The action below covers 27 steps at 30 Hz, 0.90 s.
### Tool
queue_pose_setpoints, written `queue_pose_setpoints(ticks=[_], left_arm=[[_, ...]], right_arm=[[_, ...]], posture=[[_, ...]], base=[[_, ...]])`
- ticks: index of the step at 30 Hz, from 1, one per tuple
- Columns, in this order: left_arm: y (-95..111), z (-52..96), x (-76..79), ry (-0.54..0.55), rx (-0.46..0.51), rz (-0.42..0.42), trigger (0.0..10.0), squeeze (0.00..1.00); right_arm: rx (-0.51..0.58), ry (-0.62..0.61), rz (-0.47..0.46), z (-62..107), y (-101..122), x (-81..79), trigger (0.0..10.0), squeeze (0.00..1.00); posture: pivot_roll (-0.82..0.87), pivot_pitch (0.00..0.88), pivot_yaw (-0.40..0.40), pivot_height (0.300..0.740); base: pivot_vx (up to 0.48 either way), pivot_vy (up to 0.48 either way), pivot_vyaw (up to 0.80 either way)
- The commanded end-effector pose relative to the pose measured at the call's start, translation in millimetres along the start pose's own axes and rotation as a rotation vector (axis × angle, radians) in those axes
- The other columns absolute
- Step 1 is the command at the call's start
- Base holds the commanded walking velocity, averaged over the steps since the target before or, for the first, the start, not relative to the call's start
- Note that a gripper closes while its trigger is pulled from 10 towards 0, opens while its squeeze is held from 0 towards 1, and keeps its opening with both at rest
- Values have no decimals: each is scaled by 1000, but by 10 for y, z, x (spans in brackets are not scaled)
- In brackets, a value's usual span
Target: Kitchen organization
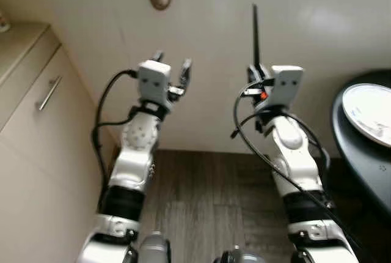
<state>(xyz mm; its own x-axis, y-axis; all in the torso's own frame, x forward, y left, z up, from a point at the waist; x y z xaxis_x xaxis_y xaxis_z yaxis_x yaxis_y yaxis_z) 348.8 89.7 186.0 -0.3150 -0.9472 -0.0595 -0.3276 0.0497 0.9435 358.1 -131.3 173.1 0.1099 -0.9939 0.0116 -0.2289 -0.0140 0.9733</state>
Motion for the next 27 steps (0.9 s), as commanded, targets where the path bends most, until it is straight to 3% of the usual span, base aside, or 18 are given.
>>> queue_pose_setpoints(ticks=[1, 27], left_arm=[[30, 0, -65, 17, 8, -16, 10000, 0], [40, -7, -100, 35, 18, -19, 10000, 0]], right_arm=[[33, 23, 6, -18, 67, -82, 0, 0], [81, 44, 62, -29, 129, -144, 0, 0]], posture=[[11, 0, -65, 740], [12, 0, -66, 740]], base=[[0, 0, 800], [0, 0, 800]])
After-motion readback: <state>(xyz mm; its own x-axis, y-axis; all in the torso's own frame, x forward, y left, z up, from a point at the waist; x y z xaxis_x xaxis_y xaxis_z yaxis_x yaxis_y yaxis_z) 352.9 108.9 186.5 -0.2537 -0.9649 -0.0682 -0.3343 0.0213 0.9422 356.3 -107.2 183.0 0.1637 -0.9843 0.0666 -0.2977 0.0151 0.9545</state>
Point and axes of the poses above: a point about 5 cm out from each wrist's last joint towards the gripper, its own z axis pointing back from the gripper into the wrist, its own y axis along the axis of the wrist's last joint, x = y × z, the point moved 3 cm from there along -z, pointing out of the wrist towards the gripper, and after that the axes turned 5 degrees about z, right-handed, at the moved point
